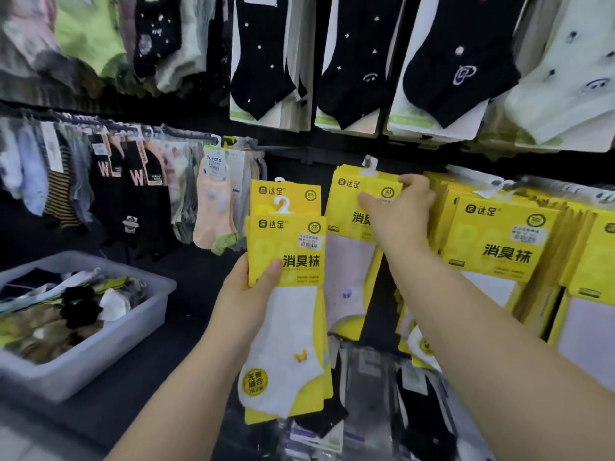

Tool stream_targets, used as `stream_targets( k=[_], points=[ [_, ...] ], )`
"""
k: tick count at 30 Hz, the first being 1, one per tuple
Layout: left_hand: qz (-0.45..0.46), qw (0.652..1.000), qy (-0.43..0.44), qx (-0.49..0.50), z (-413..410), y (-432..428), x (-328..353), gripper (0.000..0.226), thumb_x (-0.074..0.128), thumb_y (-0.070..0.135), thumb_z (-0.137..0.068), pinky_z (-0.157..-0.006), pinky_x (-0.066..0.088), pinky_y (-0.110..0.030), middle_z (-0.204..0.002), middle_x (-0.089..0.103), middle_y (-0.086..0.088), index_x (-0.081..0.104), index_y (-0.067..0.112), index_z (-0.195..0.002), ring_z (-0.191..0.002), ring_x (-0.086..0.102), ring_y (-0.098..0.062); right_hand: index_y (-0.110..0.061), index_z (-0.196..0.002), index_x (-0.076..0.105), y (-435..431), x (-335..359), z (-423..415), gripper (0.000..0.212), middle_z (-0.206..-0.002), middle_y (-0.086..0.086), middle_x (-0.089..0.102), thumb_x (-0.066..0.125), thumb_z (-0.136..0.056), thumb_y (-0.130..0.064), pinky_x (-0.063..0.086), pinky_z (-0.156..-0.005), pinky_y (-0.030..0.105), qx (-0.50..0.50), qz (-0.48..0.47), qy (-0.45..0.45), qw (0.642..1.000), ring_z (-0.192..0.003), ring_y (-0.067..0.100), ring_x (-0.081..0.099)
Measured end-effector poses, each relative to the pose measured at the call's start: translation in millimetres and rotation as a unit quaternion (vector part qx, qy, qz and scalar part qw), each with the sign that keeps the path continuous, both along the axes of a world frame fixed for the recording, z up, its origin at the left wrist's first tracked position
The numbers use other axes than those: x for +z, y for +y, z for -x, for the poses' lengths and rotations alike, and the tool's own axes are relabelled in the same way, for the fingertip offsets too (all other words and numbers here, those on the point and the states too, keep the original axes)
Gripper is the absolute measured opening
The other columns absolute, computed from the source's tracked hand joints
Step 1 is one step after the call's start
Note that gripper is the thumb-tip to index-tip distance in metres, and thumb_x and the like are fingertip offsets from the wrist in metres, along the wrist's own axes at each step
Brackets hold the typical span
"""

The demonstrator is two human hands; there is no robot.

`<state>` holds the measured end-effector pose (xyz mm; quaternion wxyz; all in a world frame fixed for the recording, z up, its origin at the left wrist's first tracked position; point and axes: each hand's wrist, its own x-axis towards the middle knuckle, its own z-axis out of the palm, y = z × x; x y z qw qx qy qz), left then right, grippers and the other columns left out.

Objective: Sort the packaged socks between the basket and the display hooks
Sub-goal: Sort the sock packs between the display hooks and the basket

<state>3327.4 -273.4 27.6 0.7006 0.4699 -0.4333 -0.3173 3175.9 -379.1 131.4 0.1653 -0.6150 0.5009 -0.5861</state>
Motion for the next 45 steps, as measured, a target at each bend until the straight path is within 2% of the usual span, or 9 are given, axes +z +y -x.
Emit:
stream_targets(
  k=[7,12,18,23,27,37,39,42,45],
  points=[
    [-0.01,0.999,0.03,-0.026,6,13,-12,0.023,0.06,0.033,-0.089,-0.091,0.053,-0.044,-0.107,0.074,0.004,0.064,0.028,-0.112,-0.1,0.07,-0.017,-0.01,-0.132,0.037,64,-50,-19,0.062,-0.129,0.006,0.035,0.07,-0.081,-0.025,0.02,-0.095,0.018,0.013,0.165,0.066,0.984,-0.108,0.007,0.026],
    [0.024,0.998,0.03,-0.051,12,18,-20,0.037,0.068,0.042,-0.071,-0.069,0.055,-0.021,-0.103,0.075,0.005,0.066,0.03,-0.106,-0.094,0.071,-0.013,-0.03,-0.103,0.05,72,-58,-28,0.04,-0.108,-0.011,0.053,0.076,-0.074,-0.038,0.05,-0.085,0.036,0.178,-0.015,-0.004,0.984,-0.1,0.012,0.056],
    [-0.004,0.995,0.073,-0.068,17,10,-23,0.015,0.056,0.046,-0.085,-0.087,0.054,-0.049,-0.104,0.074,0.001,0.067,0.042,-0.094,-0.096,0.071,-0.022,-0.029,-0.089,0.066,54,-50,-3,0.022,-0.095,-0.009,0.068,0.078,-0.076,-0.016,0.053,-0.056,0.015,0.238,-0.079,-0.084,0.964,-0.062,0.001,0.065],
    [0.018,0.999,0.043,0.001,11,5,-22,0.027,0.046,0.028,-0.1,-0.089,0.051,-0.04,-0.102,0.074,0.009,0.067,0.043,-0.092,-0.098,0.069,-0.013,-0.03,-0.079,0.07,40,-32,15,0.013,-0.09,-0.011,0.07,0.074,-0.08,-0.018,0.051,-0.058,0.014,0.184,-0.049,-0.112,0.975,-0.067,-0.001,0.066],
    [0.025,0.998,0.027,0.046,-12,5,-21,0.03,0.047,0.029,-0.099,-0.084,0.052,-0.038,-0.098,0.074,0.012,0.066,0.049,-0.085,-0.096,0.069,-0.012,-0.028,-0.08,0.07,26,-3,26,0.004,-0.095,-0.007,0.071,0.07,-0.083,-0.031,0.054,-0.081,0.034,0.119,-0.007,-0.149,0.982,-0.091,0.012,0.066],
    [0.004,0.997,-0.035,0.075,-28,4,-26,0.018,0.048,0.03,-0.099,-0.07,0.043,-0.024,-0.09,0.072,0.02,0.063,0.038,-0.092,-0.082,0.066,0.004,-0.016,-0.086,0.071,-7,28,2,0.006,-0.072,-0.009,0.061,0.068,-0.086,-0.021,0.048,-0.055,0.016,0.054,-0.011,-0.056,0.997,-0.045,-0.008,0.054],
    [0.004,0.998,-0.006,0.06,-26,5,-26,0.023,0.049,0.03,-0.098,-0.073,0.047,-0.028,-0.091,0.073,0.016,0.065,0.042,-0.088,-0.083,0.068,0.0,-0.013,-0.108,0.063,-5,23,5,0.027,-0.094,-0.004,0.057,0.07,-0.083,-0.021,0.046,-0.056,0.009,0.021,0.007,-0.062,0.998,-0.059,-0.009,0.056],
    [0.008,0.999,0.046,0.023,-21,4,-25,0.022,0.05,0.031,-0.098,-0.082,0.052,-0.038,-0.098,0.075,0.007,0.068,0.041,-0.09,-0.092,0.071,-0.014,-0.017,-0.116,0.047,16,2,6,0.041,-0.111,-0.004,0.04,0.069,-0.082,-0.02,0.039,-0.089,0.024,-0.054,0.103,0.025,0.993,-0.102,0.011,0.045],
    [0.012,0.998,0.062,-0.011,-11,2,-24,0.018,0.053,0.033,-0.095,-0.079,0.053,-0.034,-0.099,0.075,0.004,0.07,0.038,-0.09,-0.094,0.071,-0.016,-0.026,-0.109,0.042,41,-23,-3,0.037,-0.111,-0.005,0.044,0.068,-0.082,-0.03,0.038,-0.086,0.026,0.059,0.075,0.074,0.993,-0.104,0.013,0.047]
  ],
)
